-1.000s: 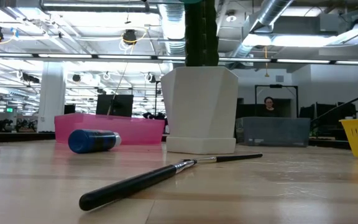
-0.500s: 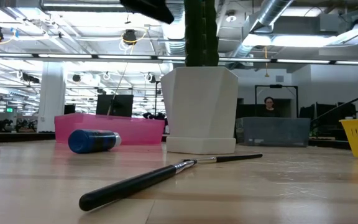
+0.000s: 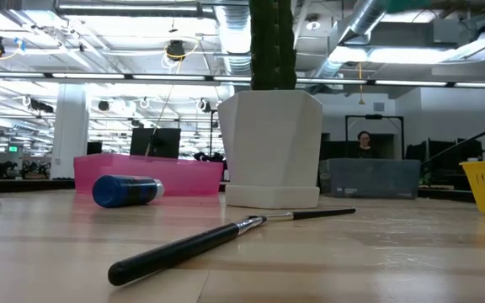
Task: Pick & Place Paint Supplies
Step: Put the light blue paint bottle into the yellow basket
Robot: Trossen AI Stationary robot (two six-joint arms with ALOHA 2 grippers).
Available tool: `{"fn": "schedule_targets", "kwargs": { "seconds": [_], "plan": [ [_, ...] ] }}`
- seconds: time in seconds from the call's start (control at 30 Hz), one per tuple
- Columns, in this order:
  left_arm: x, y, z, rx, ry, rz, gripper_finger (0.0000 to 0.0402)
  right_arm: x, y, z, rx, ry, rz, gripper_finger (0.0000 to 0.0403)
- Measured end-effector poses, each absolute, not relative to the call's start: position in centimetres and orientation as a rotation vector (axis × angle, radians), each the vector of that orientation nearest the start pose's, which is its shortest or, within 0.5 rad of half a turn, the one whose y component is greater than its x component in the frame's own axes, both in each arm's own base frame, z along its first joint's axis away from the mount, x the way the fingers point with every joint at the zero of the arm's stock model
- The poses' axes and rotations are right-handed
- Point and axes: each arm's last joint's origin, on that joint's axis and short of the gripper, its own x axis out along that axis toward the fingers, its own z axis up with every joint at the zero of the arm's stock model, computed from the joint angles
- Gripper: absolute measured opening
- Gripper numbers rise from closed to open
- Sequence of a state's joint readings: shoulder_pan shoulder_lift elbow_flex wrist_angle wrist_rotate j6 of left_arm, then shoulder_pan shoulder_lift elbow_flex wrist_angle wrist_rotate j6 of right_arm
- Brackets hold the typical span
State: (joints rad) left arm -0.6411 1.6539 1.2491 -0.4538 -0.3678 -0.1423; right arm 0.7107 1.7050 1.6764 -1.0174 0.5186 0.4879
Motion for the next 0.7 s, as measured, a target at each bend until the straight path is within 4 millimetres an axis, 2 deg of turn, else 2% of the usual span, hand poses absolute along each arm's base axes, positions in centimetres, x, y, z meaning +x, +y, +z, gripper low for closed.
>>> {"fn": "schedule_targets", "kwargs": {
  "seconds": [0.2, 0.37, 0.5, 0.7],
  "plan": [
    [28.5, -20.2, 24.6, 0.28, 0.771, -0.175, 0.0231, 23.7, 22.5, 33.2, -0.13, 0.886, -0.252, 0.0108],
    [28.0, -19.3, 23.8, 0.266, 0.763, -0.153, 0.0228, 20.2, 22.2, 33.5, -0.082, 0.784, -0.346, 0.0108],
    [27.3, -18.2, 23.9, 0.233, 0.71, -0.14, 0.0226, 16.9, 20.3, 32.9, 0.023, 0.712, -0.403, 0.0108],
    [25.4, -16.0, 24.7, 0.139, 0.557, -0.128, 0.0226, 12.9, 15.8, 29.7, 0.202, 0.651, -0.485, 0.0108]
  ]
}}
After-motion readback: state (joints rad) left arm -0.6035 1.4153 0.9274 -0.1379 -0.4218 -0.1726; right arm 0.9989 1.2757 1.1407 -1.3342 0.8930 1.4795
